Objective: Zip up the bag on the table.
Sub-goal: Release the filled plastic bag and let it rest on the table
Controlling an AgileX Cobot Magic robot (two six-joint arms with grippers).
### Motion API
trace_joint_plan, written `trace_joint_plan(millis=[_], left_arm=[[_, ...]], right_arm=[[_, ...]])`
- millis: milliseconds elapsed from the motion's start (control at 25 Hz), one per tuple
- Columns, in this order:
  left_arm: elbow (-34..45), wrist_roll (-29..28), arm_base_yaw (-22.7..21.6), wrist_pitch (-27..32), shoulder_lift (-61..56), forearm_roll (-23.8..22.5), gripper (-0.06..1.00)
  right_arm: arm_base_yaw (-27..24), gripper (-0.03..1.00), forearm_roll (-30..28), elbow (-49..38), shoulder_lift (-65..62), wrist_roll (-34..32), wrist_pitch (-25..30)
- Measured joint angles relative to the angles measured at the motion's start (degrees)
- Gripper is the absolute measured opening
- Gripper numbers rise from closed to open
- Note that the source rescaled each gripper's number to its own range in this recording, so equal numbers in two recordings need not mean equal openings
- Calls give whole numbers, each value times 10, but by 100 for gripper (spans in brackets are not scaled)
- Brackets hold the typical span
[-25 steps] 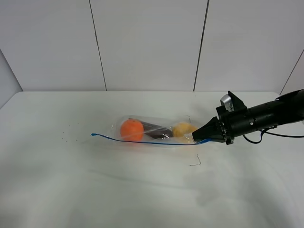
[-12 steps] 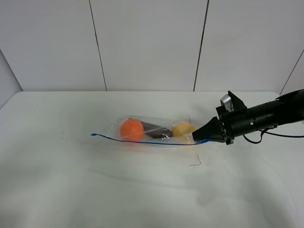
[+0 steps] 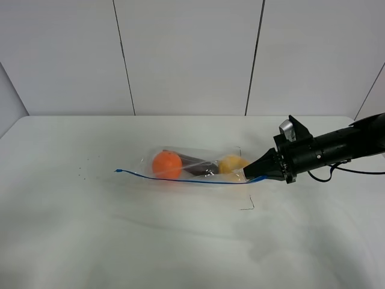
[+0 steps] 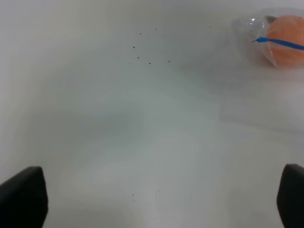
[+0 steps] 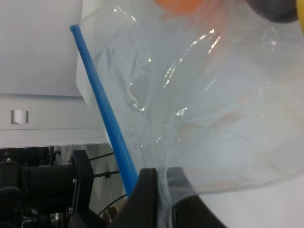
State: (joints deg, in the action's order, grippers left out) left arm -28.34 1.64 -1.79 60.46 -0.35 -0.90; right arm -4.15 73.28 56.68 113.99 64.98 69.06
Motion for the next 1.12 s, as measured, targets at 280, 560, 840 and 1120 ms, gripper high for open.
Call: trace_joint_plan(millis=[280, 560, 840, 1120], left_arm=[[0, -5, 0, 0, 0, 0, 100], [0, -5, 0, 0, 0, 0, 100], [0, -6, 0, 0, 0, 0, 100], [0, -6, 0, 0, 0, 0, 100]], right_arm=[[0, 0, 0, 0, 0, 0, 0], [0, 0, 0, 0, 0, 0, 0], [0, 0, 0, 0, 0, 0, 0], [0, 42, 0, 0, 0, 0, 1]])
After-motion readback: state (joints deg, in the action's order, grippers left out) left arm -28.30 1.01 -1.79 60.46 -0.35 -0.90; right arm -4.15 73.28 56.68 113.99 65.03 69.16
